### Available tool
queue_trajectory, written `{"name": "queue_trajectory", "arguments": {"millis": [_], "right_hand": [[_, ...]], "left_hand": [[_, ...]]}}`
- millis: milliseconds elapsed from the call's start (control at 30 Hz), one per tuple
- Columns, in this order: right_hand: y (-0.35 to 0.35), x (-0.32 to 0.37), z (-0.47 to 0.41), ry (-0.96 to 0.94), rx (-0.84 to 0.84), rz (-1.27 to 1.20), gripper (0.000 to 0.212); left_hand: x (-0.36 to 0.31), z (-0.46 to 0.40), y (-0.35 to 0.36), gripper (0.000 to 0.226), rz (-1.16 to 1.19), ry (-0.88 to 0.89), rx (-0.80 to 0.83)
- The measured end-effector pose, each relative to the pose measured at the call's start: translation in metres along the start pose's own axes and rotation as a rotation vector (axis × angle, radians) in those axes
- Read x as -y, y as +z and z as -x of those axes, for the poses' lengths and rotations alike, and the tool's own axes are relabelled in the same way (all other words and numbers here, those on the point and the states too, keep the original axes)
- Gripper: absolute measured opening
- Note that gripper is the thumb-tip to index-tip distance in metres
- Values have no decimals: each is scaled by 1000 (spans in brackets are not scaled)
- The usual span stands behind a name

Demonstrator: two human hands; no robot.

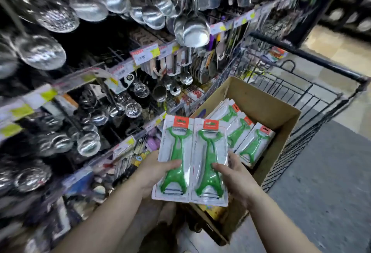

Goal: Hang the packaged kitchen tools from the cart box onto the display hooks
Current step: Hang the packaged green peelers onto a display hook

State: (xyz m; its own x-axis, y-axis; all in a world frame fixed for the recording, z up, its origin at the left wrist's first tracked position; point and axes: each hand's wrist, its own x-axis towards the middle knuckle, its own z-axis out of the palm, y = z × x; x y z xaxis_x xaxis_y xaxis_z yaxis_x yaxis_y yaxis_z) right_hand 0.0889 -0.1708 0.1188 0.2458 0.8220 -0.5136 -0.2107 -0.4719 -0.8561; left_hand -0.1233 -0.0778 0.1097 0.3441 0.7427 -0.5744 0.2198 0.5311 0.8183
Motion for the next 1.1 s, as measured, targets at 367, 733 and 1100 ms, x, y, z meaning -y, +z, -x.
{"name": "queue_trajectory", "arguments": {"millis": [367,733,1100], "right_hand": [[95,8,30,-51,319,108,46],[273,3,85,-155,636,179,37],[450,-33,179,-220,793,187,58]], "left_hand": [[35,111,-76,29,149,95,-341],[78,242,-202,43,273,212,-713],[130,378,-328,65,337,313,-957]]}}
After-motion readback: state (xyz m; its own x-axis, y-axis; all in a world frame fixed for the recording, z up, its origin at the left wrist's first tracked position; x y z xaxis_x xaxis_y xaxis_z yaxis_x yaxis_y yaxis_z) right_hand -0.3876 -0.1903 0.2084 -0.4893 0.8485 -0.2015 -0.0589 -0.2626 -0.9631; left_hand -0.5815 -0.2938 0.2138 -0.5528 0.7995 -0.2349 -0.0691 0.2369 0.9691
